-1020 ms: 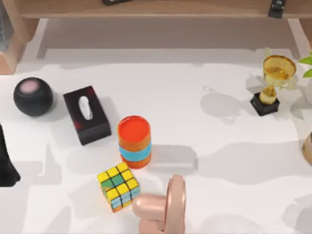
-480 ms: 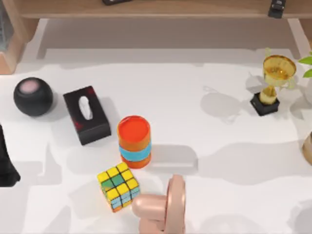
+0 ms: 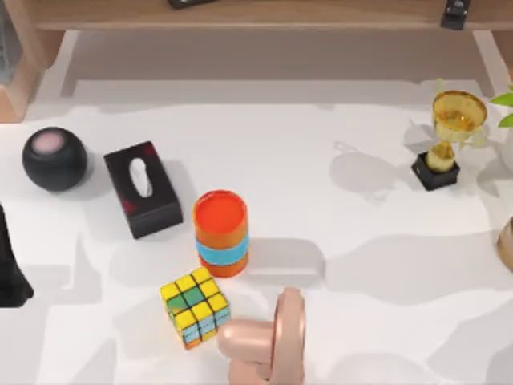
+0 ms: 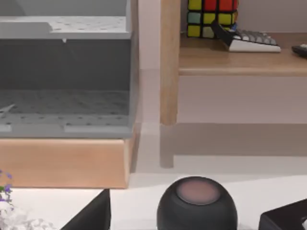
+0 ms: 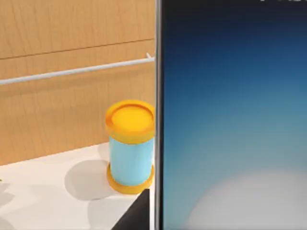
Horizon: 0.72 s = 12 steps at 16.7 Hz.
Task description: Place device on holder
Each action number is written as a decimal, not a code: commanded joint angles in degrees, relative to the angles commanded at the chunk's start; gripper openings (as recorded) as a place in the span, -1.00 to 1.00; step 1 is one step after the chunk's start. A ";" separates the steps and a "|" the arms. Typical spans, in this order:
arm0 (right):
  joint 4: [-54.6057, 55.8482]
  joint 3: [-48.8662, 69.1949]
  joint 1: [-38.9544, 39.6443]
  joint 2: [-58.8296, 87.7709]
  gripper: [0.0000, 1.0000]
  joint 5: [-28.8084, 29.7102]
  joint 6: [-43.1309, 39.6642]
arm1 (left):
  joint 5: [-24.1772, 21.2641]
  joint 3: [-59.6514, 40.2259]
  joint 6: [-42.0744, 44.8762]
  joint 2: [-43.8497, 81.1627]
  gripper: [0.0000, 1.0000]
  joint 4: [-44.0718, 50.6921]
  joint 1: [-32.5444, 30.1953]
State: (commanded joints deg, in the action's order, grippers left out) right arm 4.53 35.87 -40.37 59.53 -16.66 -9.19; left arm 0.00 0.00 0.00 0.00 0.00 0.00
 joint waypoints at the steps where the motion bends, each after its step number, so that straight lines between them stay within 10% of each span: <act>1: 0.77 -0.26 -0.05 1.24 -1.00 0.34 0.27 | 0.00 0.00 0.00 0.00 1.00 0.00 0.00; 12: 5.87 0.84 -0.60 13.68 -1.00 0.76 1.99 | 0.00 0.00 0.00 0.00 1.00 0.00 0.00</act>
State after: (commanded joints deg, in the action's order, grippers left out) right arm 10.41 36.71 -40.98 73.21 -15.90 -7.21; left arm 0.00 0.00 0.00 0.00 0.00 0.00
